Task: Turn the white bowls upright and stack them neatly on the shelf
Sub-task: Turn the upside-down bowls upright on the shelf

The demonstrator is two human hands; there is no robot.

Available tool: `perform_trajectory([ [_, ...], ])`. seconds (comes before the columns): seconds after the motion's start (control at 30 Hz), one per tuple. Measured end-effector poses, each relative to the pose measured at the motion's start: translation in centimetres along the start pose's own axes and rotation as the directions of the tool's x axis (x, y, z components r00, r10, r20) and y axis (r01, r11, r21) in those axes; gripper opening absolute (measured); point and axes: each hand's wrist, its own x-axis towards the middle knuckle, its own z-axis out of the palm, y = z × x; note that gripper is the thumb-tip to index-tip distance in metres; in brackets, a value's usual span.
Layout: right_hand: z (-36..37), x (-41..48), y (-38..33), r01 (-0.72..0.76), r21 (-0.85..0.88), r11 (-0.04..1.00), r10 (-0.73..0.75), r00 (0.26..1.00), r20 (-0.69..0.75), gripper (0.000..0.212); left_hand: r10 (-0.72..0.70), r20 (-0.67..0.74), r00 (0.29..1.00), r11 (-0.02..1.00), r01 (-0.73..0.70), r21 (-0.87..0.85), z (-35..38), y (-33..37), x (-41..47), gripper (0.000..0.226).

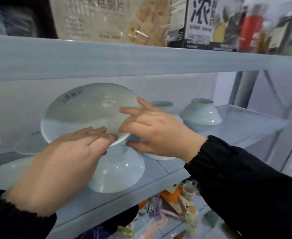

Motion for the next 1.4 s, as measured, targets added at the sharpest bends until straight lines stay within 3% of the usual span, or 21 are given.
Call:
perform_trajectory([
  [0.13, -1.4, -3.7, 3.5, -0.019, -0.132, 0.991, 0.023, 0.999, 0.030, 0.010, 0.065, -0.011, 0.998, 0.998, -0.065, -0.012, 2.7, 2.9, 3.9, 0.048],
  [0.37, -6.6, -14.1, 16.3, -0.336, -0.268, 0.903, 0.338, 0.940, -0.041, 0.010, -0.034, -0.096, 0.995, 0.994, 0.024, -0.108, 5.7, 9.9, 12.1, 0.072],
  [0.53, -10.4, -22.6, 26.0, -0.573, -0.342, 0.745, 0.602, 0.798, -0.026, 0.018, -0.059, 0.005, 0.998, 0.990, 0.059, -0.130, 11.4, 14.5, 17.8, 0.075],
  [0.63, -10.8, -28.3, 30.3, -0.638, -0.333, 0.695, 0.661, 0.748, -0.054, 0.030, -0.078, 0.078, 0.994, 0.989, 0.087, -0.121, 14.4, 16.5, 20.6, 0.077],
  [0.7, -10.7, -31.5, 32.5, -0.692, -0.321, 0.647, 0.718, 0.694, -0.049, 0.026, -0.094, 0.127, 0.987, 0.987, 0.108, -0.114, 16.0, 17.5, 21.8, 0.078],
  [0.87, -8.5, -38.2, 37.5, -0.703, -0.500, 0.506, 0.854, 0.490, 0.175, 0.020, -0.164, 0.237, 0.958, 0.976, 0.192, -0.100, 19.0, 19.7, 24.0, 0.081],
  [0.93, -6.9, -40.4, 38.7, -0.700, -0.530, 0.479, 0.877, 0.404, 0.259, 0.023, -0.199, 0.271, 0.942, 0.967, 0.233, -0.100, 19.9, 20.3, 24.5, 0.083],
  [1.0, -5.2, -42.2, 39.5, -0.714, -0.517, 0.472, 0.882, 0.371, 0.292, 0.027, -0.228, 0.301, 0.926, 0.960, 0.266, -0.090, 20.6, 20.8, 24.5, 0.084],
  [1.23, 0.4, -43.2, 41.1, -0.699, -0.496, 0.515, 0.854, 0.372, 0.363, 0.032, -0.277, 0.291, 0.916, 0.952, 0.303, -0.048, 20.6, 21.7, 24.0, 0.079],
  [1.4, 4.3, -42.5, 42.7, -0.734, -0.441, 0.516, 0.840, 0.333, 0.429, 0.034, -0.299, 0.261, 0.918, 0.938, 0.332, -0.095, 19.6, 22.2, 23.9, 0.079],
])
